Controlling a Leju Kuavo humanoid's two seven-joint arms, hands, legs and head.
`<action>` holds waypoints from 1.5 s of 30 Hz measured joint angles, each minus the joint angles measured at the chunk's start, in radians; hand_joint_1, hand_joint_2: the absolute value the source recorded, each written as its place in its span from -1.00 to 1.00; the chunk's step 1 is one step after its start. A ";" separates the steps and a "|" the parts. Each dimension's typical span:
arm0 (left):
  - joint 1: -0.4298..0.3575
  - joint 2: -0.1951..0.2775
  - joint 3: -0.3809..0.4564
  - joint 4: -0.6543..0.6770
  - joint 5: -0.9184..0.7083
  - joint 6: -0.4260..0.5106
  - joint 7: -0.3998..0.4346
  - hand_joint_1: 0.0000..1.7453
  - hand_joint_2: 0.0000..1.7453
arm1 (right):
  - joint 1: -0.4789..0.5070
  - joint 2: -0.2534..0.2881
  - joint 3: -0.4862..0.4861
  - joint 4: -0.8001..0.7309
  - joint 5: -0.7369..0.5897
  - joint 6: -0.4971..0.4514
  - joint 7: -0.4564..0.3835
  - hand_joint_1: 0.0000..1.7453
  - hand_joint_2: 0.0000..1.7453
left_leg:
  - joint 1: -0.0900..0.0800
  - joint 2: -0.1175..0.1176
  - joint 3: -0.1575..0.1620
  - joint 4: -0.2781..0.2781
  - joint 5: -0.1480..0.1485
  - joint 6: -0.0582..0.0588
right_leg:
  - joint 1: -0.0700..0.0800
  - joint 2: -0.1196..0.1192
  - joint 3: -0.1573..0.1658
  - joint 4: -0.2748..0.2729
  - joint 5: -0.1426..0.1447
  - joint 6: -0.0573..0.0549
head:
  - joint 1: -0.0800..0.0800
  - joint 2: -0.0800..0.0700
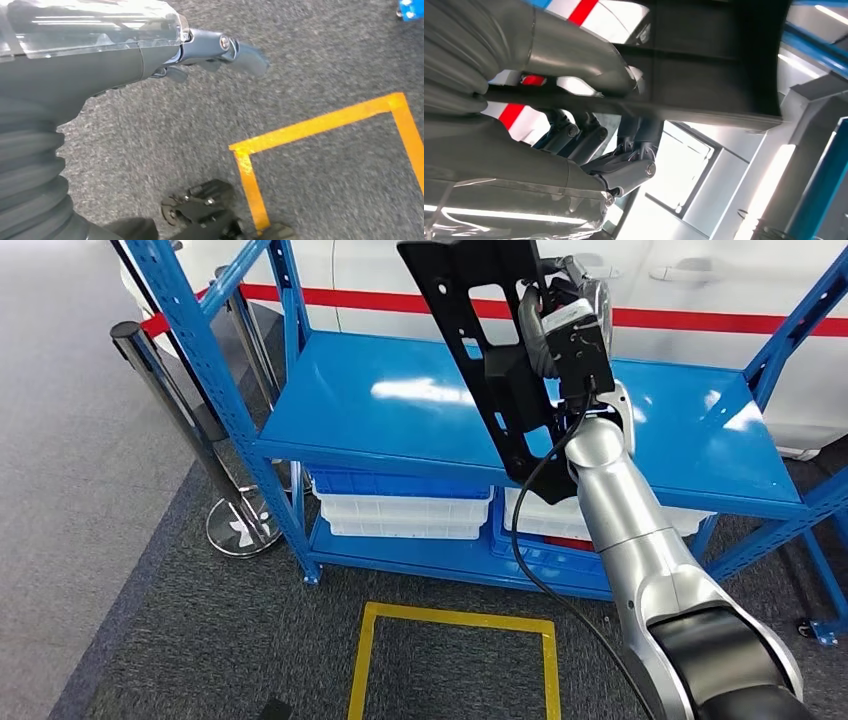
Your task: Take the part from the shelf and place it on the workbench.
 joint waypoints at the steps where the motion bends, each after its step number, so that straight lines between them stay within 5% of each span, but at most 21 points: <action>1: 0.000 0.001 -0.001 0.000 0.000 -0.001 0.000 -1.00 1.00 | -0.003 -0.003 -0.005 -0.008 0.001 0.002 0.006 1.00 1.00 | 0.001 0.002 -0.012 -0.001 0.014 0.011 | -0.001 0.001 -0.010 0.022 -0.031 0.004 | 0.000 0.000; 4: 0.000 0.003 -0.002 0.000 -0.001 -0.002 0.000 -1.00 1.00 | -0.012 -0.008 -0.016 -0.026 0.001 0.004 0.011 1.00 1.00 | -0.003 0.006 -0.055 0.000 0.052 0.027 | 0.000 0.004 -0.055 0.200 -0.182 0.009 | 0.000 0.000; 5: 0.000 0.003 -0.002 0.000 -0.001 -0.002 0.000 -1.00 1.00 | -0.013 -0.010 -0.019 -0.030 0.002 0.005 0.011 1.00 1.00 | -0.007 0.006 -0.070 0.002 0.062 0.028 | 0.001 0.005 -0.061 0.261 -0.202 0.009 | 0.000 0.000; 7: 0.000 0.004 -0.003 0.000 -0.001 -0.002 0.000 -1.00 1.00 | -0.015 -0.012 -0.022 -0.034 0.002 0.006 0.011 1.00 1.00 | -0.014 0.006 -0.100 0.007 0.082 0.029 | 0.005 0.006 -0.035 0.300 -0.177 0.003 | 0.000 0.000; 9: 0.000 0.004 -0.006 0.000 -0.001 -0.002 0.000 -1.00 1.00 | -0.018 -0.013 -0.022 -0.041 0.002 0.007 0.012 1.00 1.00 | -0.019 0.005 -0.123 0.011 0.099 0.028 | 0.013 0.009 0.056 0.202 -0.141 -0.016 | 0.000 0.000; 11: -0.001 0.003 -0.008 0.000 -0.001 -0.001 0.000 -1.00 1.00 | -0.026 -0.013 -0.022 -0.049 0.006 0.008 0.012 1.00 1.00 | -0.022 0.004 -0.137 0.012 0.115 0.022 | 0.023 0.010 0.154 0.061 -0.158 -0.034 | 0.000 0.000; 13: -0.001 0.003 -0.009 0.000 -0.001 0.002 0.000 -1.00 1.00 | -0.039 -0.014 -0.023 -0.054 0.011 0.009 0.015 1.00 1.00 | -0.020 0.004 -0.143 0.006 0.134 0.011 | 0.030 0.009 0.187 -0.003 -0.170 -0.042 | 0.000 0.000; 16: 0.004 0.006 -0.009 0.000 0.001 0.006 0.000 -1.00 1.00 | -0.058 -0.016 -0.025 -0.051 0.013 0.015 0.025 1.00 1.00 | -0.020 0.003 -0.162 0.015 0.122 -0.005 | 0.021 0.003 0.170 -0.025 -0.134 -0.057 | 0.000 0.000; 20: 0.009 0.009 -0.009 0.000 0.002 0.007 0.000 -1.00 1.00 | -0.093 -0.018 -0.025 -0.043 0.014 0.025 0.039 1.00 1.00 | -0.005 0.004 -0.221 0.232 -0.044 -0.031 | 0.016 -0.003 0.115 -0.027 -0.085 -0.066 | 0.000 0.000; 22: 0.008 0.010 -0.009 0.000 0.001 0.007 0.000 -1.00 1.00 | -0.108 -0.019 -0.025 -0.037 0.019 0.028 0.046 1.00 1.00 | 0.004 0.004 -0.210 0.292 -0.035 -0.043 | 0.014 -0.003 0.084 -0.022 -0.064 -0.061 | 0.000 0.000; 24: 0.008 0.012 -0.009 0.000 0.001 0.007 -0.001 -1.00 1.00 | -0.121 -0.022 -0.025 -0.030 0.024 0.028 0.050 1.00 1.00 | 0.012 0.004 -0.134 0.216 0.016 -0.051 | 0.010 -0.004 0.054 -0.012 -0.046 -0.052 | 0.000 0.000; 27: 0.007 0.014 -0.009 0.000 0.001 0.008 -0.003 -1.00 1.00 | -0.148 -0.029 -0.026 -0.026 0.028 0.031 0.052 1.00 1.00 | 0.010 0.001 -0.011 0.032 0.002 -0.044 | 0.009 -0.003 0.021 0.004 -0.021 -0.034 | 0.000 0.000; 30: 0.010 0.014 -0.009 0.000 0.002 0.009 -0.007 -1.00 1.00 | -0.165 -0.037 -0.027 -0.021 0.028 0.035 0.054 1.00 1.00 | 0.006 0.001 -0.015 0.005 0.010 -0.018 | 0.008 -0.002 0.012 -0.003 0.002 -0.014 | 0.000 0.000; 31: 0.010 0.014 -0.009 0.000 0.001 0.009 -0.007 -1.00 1.00 | -0.168 -0.041 -0.028 -0.018 0.027 0.037 0.056 1.00 1.00 | 0.007 0.002 -0.023 0.002 0.022 -0.008 | 0.007 0.000 0.006 0.006 -0.014 -0.009 | 0.000 0.000; 33: 0.009 0.014 -0.009 0.000 0.000 0.009 -0.006 -1.00 1.00 | -0.174 -0.050 -0.029 -0.012 0.024 0.041 0.059 1.00 1.00 | 0.010 0.006 -0.045 -0.002 0.048 0.008 | 0.003 0.004 -0.019 0.075 -0.096 -0.003 | 0.000 0.000; 35: 0.008 0.014 -0.009 0.000 -0.001 0.009 -0.004 -1.00 1.00 | -0.178 -0.053 -0.030 -0.006 0.020 0.044 0.061 1.00 1.00 | 0.007 0.007 -0.077 -0.001 0.074 0.014 | 0.003 0.006 -0.052 0.216 -0.192 0.002 | 0.000 0.000; 36: 0.008 0.014 -0.010 0.000 -0.001 0.009 -0.003 -1.00 1.00 | -0.179 -0.055 -0.030 -0.003 0.019 0.045 0.061 1.00 1.00 | 0.007 0.007 -0.094 0.001 0.086 0.014 | 0.003 0.007 -0.058 0.273 -0.209 0.004 | 0.000 0.000; 38: 0.009 0.013 -0.010 0.000 -0.001 0.009 -0.001 -1.00 1.00 | -0.179 -0.058 -0.030 0.004 0.018 0.046 0.062 1.00 1.00 | 0.006 0.007 -0.128 0.005 0.110 0.012 | 0.003 0.007 -0.028 0.306 -0.189 0.004 | 0.000 0.000; 40: 0.009 0.012 -0.010 0.000 -0.001 0.009 0.000 -1.00 1.00 | -0.180 -0.058 -0.030 0.008 0.017 0.047 0.062 1.00 1.00 | 0.005 0.006 -0.153 0.008 0.130 0.005 | 0.004 0.009 0.072 0.193 -0.153 -0.004 | 0.000 0.000; 42: 0.009 0.010 -0.010 0.000 -0.001 0.009 -0.001 -1.00 1.00 | -0.182 -0.058 -0.030 0.009 0.016 0.049 0.061 1.00 1.00 | 0.003 0.004 -0.168 0.007 0.150 -0.005 | 0.009 0.011 0.169 0.052 -0.168 -0.015 | 0.000 0.000; 45: 0.011 0.009 -0.010 0.000 -0.003 0.009 0.001 -1.00 1.00 | -0.182 -0.060 -0.030 0.015 0.013 0.049 0.059 1.00 1.00 | 0.002 0.003 -0.177 -0.010 0.182 -0.023 | 0.012 0.010 0.188 -0.007 -0.167 -0.032 | 0.001 0.000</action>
